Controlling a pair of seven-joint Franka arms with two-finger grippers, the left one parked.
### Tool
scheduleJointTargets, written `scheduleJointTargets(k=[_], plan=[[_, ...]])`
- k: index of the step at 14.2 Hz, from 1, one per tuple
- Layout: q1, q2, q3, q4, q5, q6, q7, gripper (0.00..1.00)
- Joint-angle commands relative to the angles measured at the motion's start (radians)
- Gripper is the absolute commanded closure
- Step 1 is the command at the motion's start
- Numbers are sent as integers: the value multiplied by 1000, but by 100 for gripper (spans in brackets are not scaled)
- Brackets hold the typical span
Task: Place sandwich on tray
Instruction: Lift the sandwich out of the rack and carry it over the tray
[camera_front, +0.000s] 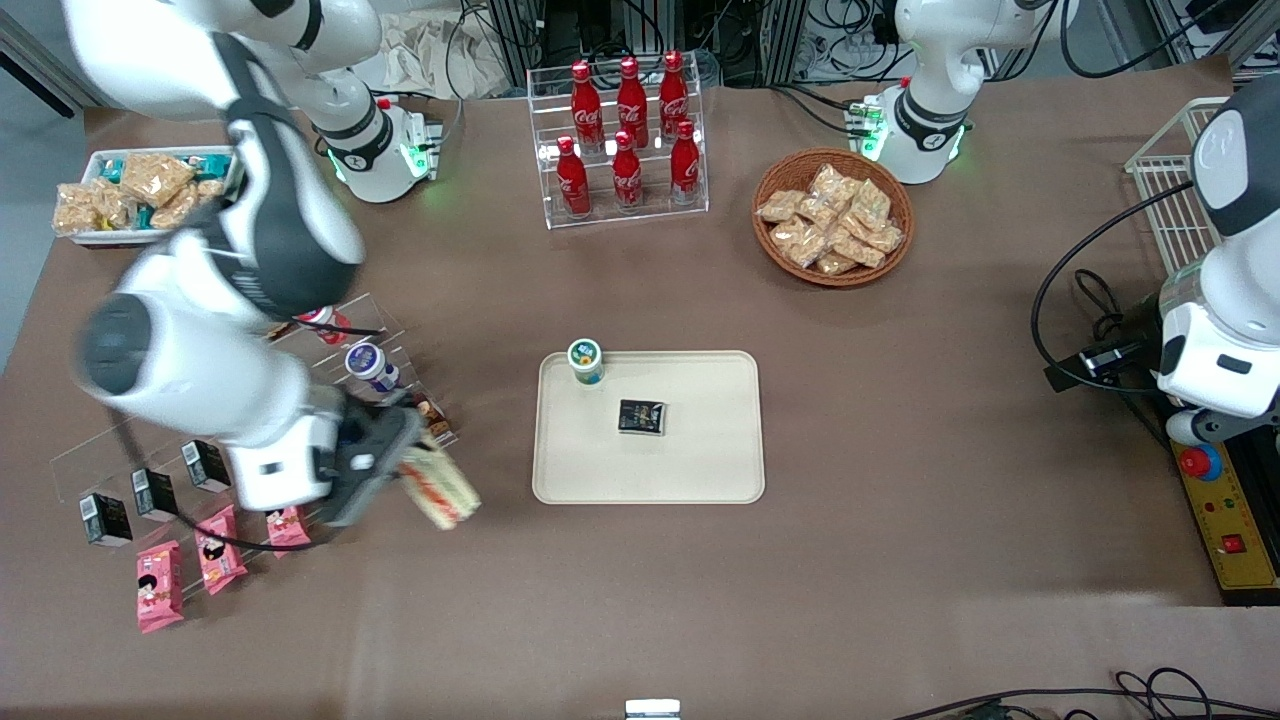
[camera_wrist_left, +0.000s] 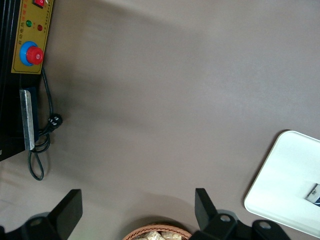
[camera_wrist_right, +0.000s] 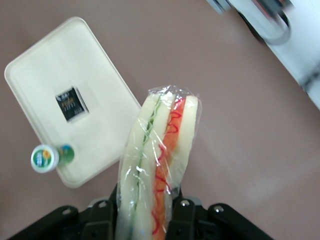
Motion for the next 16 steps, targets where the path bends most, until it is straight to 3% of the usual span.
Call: scheduleJointTargets(k=[1,4,7,16], plan=[[110,82,-1,14,-47,138,-2,61],[175,167,-3,14,-96,244,-8,61],[237,239,-1,14,-201,336,-8,61],[267,365,-4,8,-304,448,-8,61]])
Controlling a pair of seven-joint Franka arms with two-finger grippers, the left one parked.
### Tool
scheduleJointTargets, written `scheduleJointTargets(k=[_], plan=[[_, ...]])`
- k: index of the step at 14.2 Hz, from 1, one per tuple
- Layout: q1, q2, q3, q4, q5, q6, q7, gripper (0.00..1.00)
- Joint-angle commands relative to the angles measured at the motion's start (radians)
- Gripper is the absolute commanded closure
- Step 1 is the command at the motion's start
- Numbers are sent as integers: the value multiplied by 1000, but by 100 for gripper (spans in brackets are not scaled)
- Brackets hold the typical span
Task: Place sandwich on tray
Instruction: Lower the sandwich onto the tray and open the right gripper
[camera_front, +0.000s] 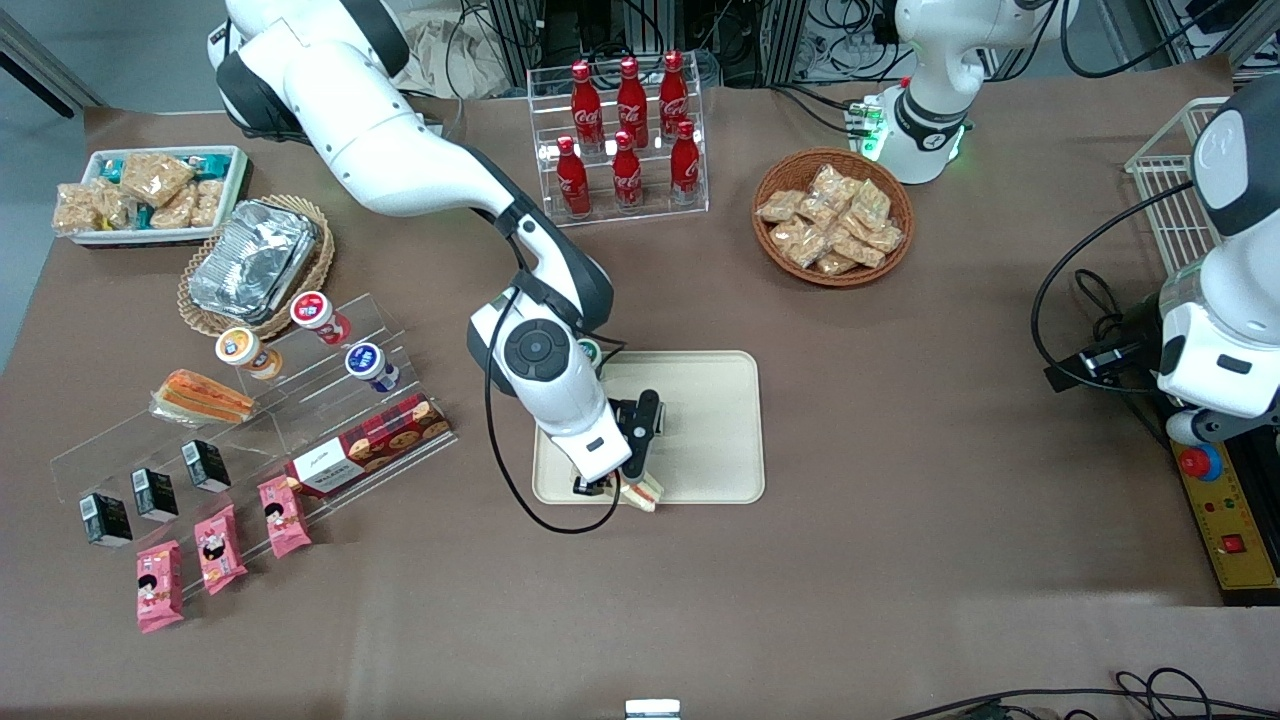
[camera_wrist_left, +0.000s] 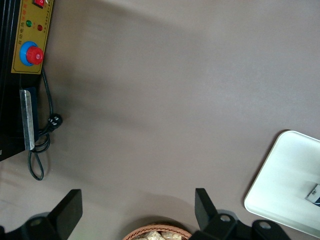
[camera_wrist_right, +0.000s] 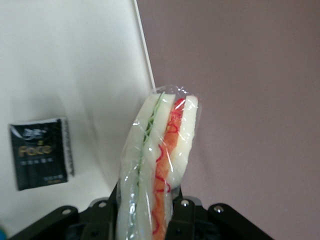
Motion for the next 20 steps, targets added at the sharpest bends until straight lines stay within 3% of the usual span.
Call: scheduleJointTargets(k=[1,5,6,7,8,9,14,18,20], plan=[[6,41,2,19,-52,48,-3,60],[18,46,4,18,-49,62,-6,50],[20,47,5,18,-48,65,-6,27],[20,46,8,16,-48,76,-12,26],[29,44,10,16,-45,82,-14,19],[55,41,11,16,-43,82,-3,2],[43,18,15,19,-28,78,-3,2],[-45,-58,15,18,131,38,-5,2],[-92,-113,15,18,173,-22,-2,2]])
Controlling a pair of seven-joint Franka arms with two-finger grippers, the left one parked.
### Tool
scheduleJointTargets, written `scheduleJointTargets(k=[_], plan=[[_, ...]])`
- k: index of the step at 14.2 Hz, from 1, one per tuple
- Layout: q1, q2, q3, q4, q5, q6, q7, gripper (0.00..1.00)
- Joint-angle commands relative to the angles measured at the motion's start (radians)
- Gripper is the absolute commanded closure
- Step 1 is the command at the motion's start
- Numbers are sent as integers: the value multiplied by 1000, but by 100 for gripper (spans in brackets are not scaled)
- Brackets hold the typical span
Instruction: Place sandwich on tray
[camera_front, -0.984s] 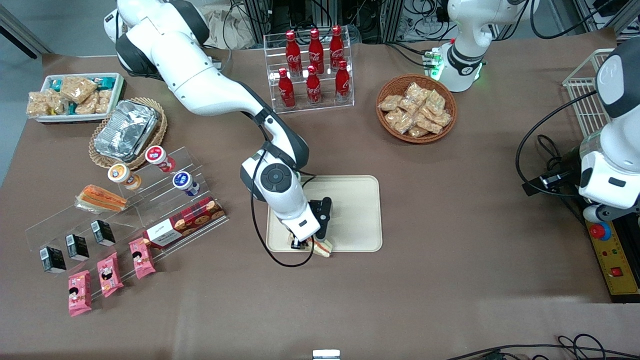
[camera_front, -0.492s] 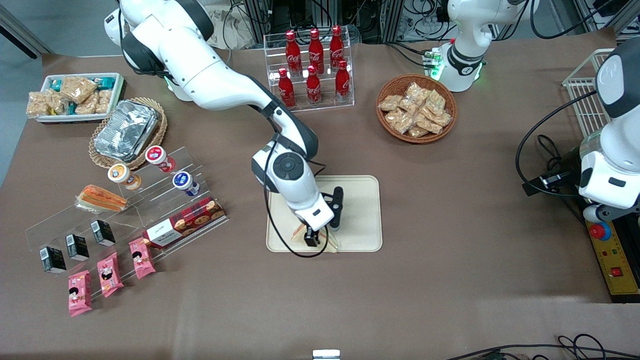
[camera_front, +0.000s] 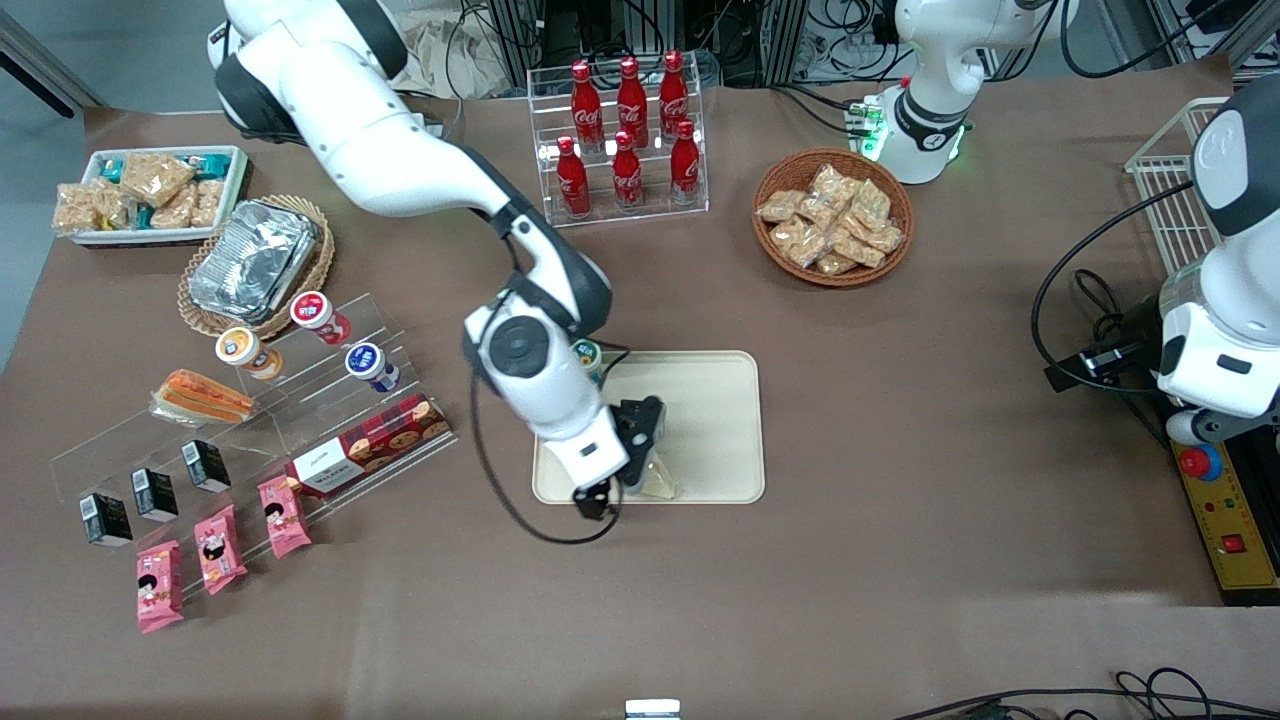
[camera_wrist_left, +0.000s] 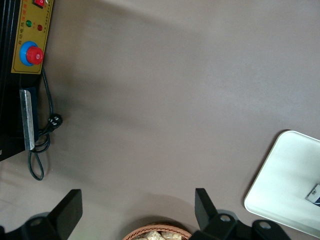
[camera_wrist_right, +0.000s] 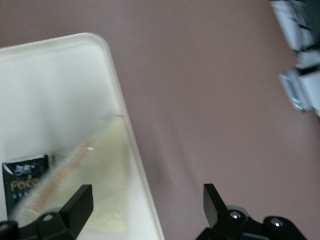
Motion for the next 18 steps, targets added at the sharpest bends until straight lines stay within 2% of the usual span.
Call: scheduleJointTargets(k=[1,3,5,9,12,18], plan=[[-68,-101,8,-15,74,-98,1,2],[-120,-163,2,-17,128,-186,19,2],[-187,-220,2,-18,154,-278,93,2],[-266,-350,-8,-20,147,-466,310,2],[-278,-424,-53,-18,107,-553,455,2],[-384,-528,-112,-18,91,-727,484,2]])
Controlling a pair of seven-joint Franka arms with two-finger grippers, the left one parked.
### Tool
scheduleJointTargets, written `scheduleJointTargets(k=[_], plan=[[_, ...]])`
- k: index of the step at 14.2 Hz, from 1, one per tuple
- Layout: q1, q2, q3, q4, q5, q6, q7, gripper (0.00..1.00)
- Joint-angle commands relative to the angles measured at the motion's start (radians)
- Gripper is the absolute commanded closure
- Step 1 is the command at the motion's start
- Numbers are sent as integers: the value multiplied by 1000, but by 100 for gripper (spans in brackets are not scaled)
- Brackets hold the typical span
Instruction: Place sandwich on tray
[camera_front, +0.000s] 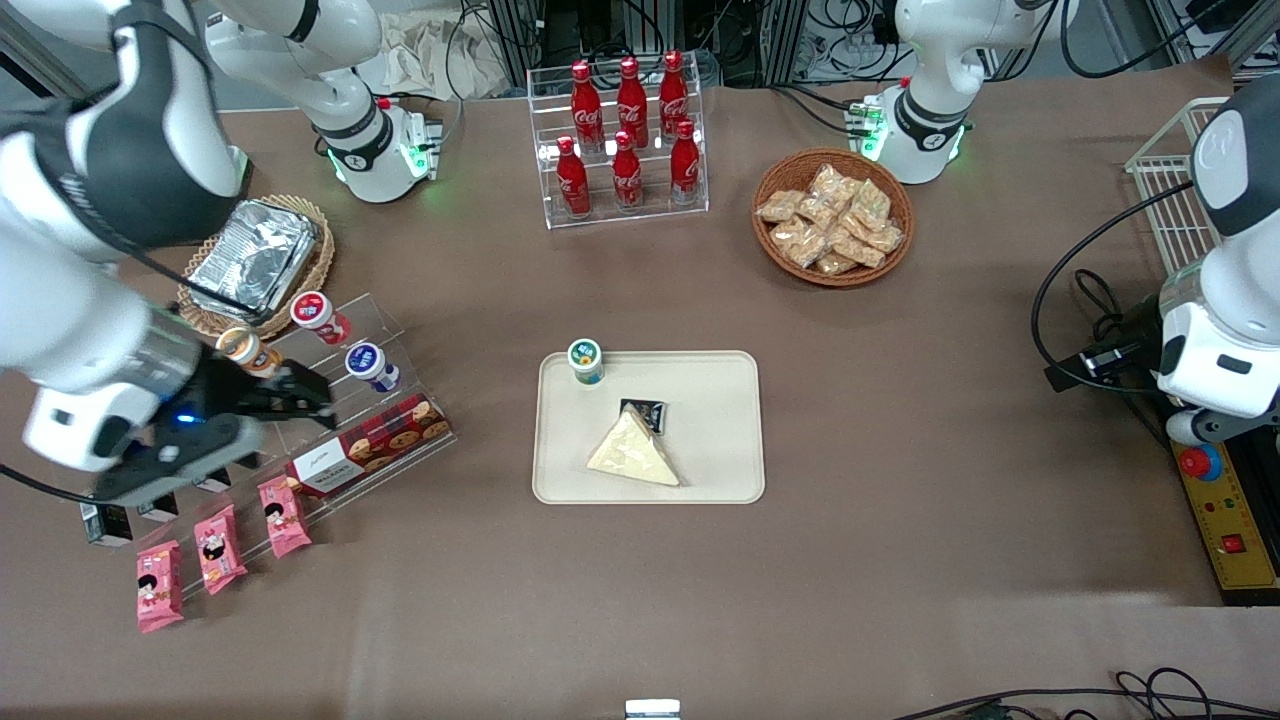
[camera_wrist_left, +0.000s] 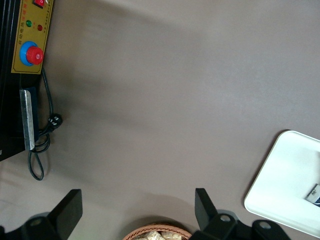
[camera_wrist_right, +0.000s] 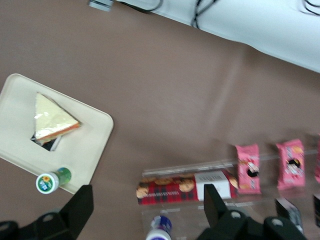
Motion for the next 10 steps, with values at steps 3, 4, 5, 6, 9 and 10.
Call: scheduleJointTargets(k=[3,4,5,6,9,10], plan=[[-43,-80,-72,-22,-19,-104,35,2],[-44,-89,-95,-22,-18,-119,40,2],[-49,-96,-114,-22,-16,-135,43,2],[-51,-101,-132,-22,-16,-150,50,2],[-95,-106,-149,-19,-15,-199,52,2],[-104,-110,-148,-19,-13,-202,54,2]])
